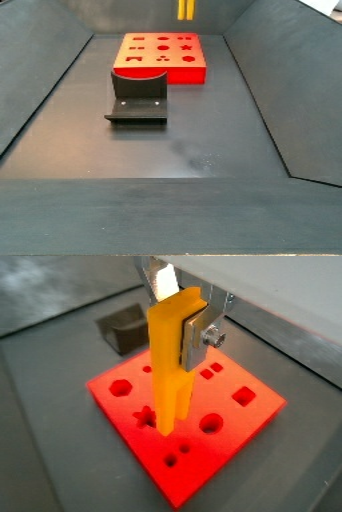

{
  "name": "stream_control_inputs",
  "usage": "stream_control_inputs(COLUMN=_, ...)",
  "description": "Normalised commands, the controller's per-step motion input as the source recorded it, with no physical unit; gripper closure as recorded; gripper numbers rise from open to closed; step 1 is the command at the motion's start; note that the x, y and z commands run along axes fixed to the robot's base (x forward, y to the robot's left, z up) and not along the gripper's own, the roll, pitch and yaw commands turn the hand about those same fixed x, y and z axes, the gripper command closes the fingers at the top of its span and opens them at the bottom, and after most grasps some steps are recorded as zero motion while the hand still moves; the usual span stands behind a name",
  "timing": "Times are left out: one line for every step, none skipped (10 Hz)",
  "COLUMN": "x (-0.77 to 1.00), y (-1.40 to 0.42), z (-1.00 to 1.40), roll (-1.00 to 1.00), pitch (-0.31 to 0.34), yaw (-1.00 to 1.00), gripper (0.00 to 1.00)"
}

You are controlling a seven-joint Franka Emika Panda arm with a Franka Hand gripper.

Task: Pick up the square-circle object. Move up. Rotate the square-circle object. Place the square-circle object on the fixture. Regrasp the square-circle object. Move to above the board. Insert the square-circle object.
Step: Insert the square-circle object.

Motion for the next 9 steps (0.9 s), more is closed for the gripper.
stream_control_inputs(x=0.27, y=-0.13, z=-0.57, roll=-0.04, pitch=-0.074, yaw=-0.15, gripper=1.0)
stream_control_inputs(x=0.29, y=-0.05, z=-0.5, roll=-0.05, pitch=0.0, yaw=-0.07, gripper=1.0)
stream_control_inputs(x=0.13, y=0.0, z=-0.31, roll=0.0, pitch=0.029, yaw=-0.06, gripper=1.0)
stream_control_inputs(x=0.0, y=0.0, z=-0.12, roll=0.0, pitch=0.107, yaw=-0.18, gripper=1.0)
stream_control_inputs(x=0.0, y=-0.08, z=-0.03, roll=0.0, pitch=0.134, yaw=-0.26, gripper=1.0)
stream_control_inputs(x=0.0, y=-0.11, z=-0.09, roll=0.0, pitch=0.103, yaw=-0.24, gripper=1.0)
stream_control_inputs(x=0.0, y=-0.08, z=-0.12, roll=0.0, pitch=0.07, yaw=-0.31, gripper=1.0)
stream_control_inputs(x=0.0, y=-0.07, z=-0.13, roll=0.0, pitch=0.0, yaw=-0.24, gripper=1.0)
stream_control_inputs(x=-0.08, y=-0.01, z=-0.16, roll=0.04, pitch=0.0, yaw=0.0, gripper=1.0)
